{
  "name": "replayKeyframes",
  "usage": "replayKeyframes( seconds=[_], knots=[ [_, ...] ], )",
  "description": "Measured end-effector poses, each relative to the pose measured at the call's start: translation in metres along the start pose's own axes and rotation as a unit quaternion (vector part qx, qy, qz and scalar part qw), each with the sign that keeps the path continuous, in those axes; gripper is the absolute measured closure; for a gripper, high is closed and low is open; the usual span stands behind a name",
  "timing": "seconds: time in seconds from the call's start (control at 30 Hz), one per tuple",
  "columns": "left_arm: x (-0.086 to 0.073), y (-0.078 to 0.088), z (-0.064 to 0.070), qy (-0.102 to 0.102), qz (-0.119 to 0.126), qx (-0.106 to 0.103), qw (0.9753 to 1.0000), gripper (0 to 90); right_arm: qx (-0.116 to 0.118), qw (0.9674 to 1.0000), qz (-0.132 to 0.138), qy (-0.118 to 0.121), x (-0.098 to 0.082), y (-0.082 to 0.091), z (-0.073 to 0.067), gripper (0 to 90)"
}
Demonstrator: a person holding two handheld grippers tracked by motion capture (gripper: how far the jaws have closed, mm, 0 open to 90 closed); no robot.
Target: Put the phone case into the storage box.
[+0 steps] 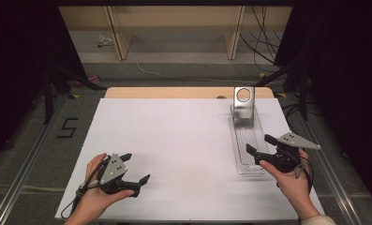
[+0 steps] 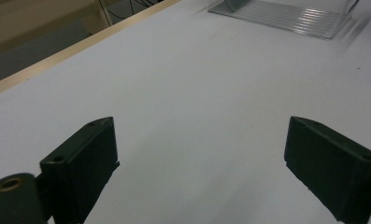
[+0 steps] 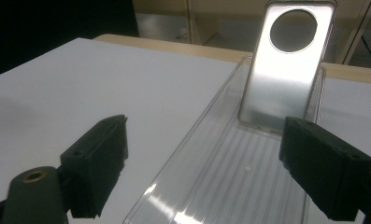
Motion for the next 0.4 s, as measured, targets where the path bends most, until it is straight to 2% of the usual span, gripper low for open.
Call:
replayKeyframes(
  seconds=[0.4],
  knots=[
    [0.0003, -0.0007, 0.0002, 0.000, -0.001, 0.001, 1.0000, 9.1, -0.001, 1.0000, 0.002, -0.003, -0.0002, 0.0005, 0.0005, 16.4]
  ],
)
Point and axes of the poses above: each handheld gripper's, and its own axes: y roughly backward along the jaws, x roughly out of its top, z roughly to its right, the point moved 5 cm from there along -y, roughly forward along the jaws, and after that the axes turned 13 degrees about z, right-handed, at the moved point
